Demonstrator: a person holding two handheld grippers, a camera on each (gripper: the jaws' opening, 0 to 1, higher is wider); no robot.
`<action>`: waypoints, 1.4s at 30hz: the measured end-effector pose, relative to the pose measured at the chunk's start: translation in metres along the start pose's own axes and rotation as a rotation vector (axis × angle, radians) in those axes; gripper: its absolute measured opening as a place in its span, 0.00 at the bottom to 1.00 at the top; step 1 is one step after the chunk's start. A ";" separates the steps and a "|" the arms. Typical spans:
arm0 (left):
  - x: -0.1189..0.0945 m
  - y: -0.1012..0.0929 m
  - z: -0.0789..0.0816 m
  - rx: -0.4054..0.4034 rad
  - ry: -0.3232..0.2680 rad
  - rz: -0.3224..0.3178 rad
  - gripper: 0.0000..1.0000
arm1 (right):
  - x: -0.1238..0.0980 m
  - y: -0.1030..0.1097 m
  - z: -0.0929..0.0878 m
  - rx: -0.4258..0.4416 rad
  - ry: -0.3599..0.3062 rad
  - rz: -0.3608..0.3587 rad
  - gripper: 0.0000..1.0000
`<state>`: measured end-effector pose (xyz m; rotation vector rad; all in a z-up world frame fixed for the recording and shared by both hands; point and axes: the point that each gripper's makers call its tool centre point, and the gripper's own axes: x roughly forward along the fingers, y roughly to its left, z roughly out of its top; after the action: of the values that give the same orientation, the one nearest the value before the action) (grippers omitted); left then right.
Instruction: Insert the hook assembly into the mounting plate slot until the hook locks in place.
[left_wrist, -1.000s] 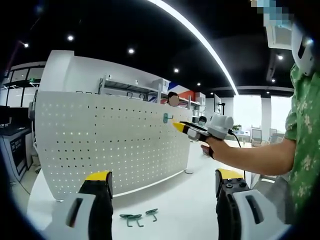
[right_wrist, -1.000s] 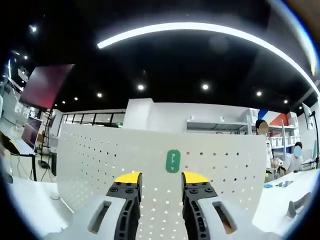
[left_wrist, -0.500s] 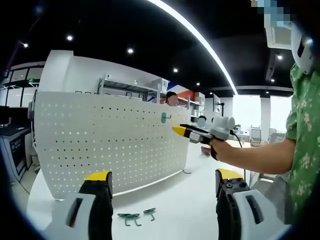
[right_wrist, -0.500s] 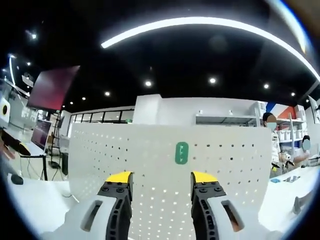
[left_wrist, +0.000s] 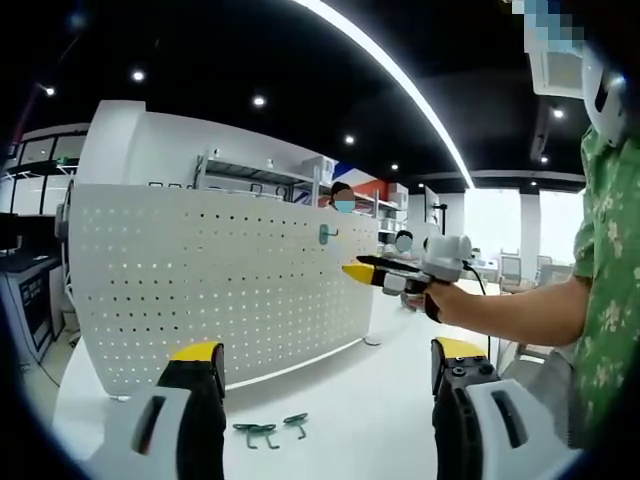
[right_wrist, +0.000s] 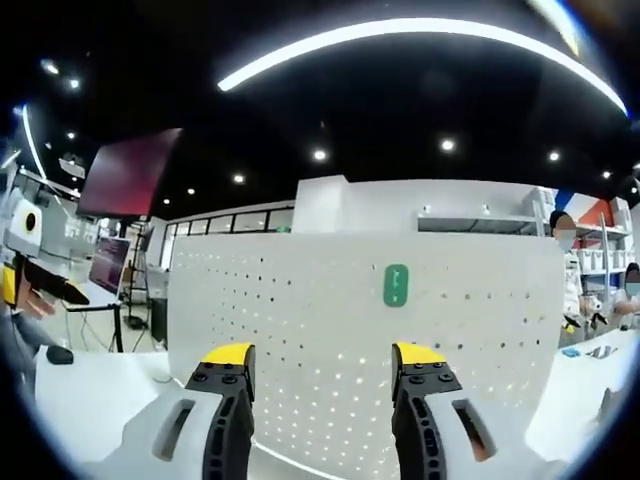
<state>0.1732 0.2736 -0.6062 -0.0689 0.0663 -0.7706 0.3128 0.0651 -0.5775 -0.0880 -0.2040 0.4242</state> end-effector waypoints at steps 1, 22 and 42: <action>-0.001 0.000 0.000 -0.001 -0.001 0.001 0.87 | 0.000 0.000 -0.001 -0.001 0.003 0.003 0.56; -0.013 -0.007 -0.006 -0.001 0.009 0.016 0.87 | -0.016 0.044 -0.020 -0.006 0.058 0.123 0.55; -0.015 -0.009 -0.015 0.000 0.036 0.024 0.87 | -0.022 0.083 -0.045 -0.012 0.119 0.226 0.55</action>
<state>0.1550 0.2772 -0.6199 -0.0539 0.1016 -0.7477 0.2699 0.1296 -0.6363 -0.1489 -0.0795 0.6407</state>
